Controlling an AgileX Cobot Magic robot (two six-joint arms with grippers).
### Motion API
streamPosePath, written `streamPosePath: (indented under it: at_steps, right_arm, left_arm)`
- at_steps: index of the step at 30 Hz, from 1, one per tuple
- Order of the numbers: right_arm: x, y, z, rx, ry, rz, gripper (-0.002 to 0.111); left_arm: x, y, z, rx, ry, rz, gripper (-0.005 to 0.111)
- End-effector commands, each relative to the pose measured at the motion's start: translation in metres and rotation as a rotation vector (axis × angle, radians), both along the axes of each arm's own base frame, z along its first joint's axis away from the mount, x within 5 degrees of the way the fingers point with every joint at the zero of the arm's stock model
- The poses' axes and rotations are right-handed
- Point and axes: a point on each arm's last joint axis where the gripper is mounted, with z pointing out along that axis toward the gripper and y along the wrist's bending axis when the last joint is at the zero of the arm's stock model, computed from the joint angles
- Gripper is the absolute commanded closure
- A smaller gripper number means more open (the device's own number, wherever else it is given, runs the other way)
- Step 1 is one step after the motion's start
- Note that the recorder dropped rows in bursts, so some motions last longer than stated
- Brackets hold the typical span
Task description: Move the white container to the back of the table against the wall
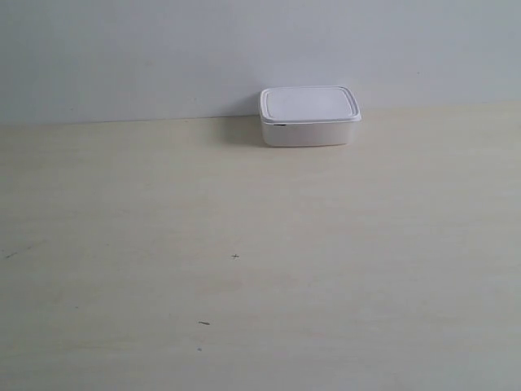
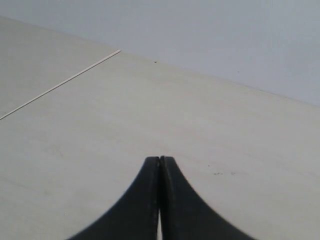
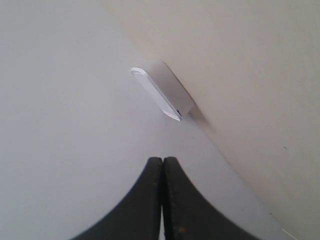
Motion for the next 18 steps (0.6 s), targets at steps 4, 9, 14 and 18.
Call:
streamPosePath:
  at_steps: [4,9,14,18]
  right_arm:
    - [0.010,-0.008,0.028,-0.787,-0.389,0.128,0.108]
    - [0.010,-0.008,0.041,-1.870,-0.474,0.314,0.108]
    - [0.013,-0.002,0.030,-2.092,-0.480,0.454,0.108]
    - [0.021,-0.007,0.006,-2.042,-0.443,0.381,0.108]
  left_arm:
    - [0.000,0.000,-0.001,0.001,0.001,0.000,0.107]
    - [0.000,0.000,-0.001,0.001,0.001,0.000,0.107]
    - [0.000,0.000,-0.001,0.001,0.001,0.000,0.107]
    - [0.000,0.000,-0.001,0.001,0.001,0.000,0.107]
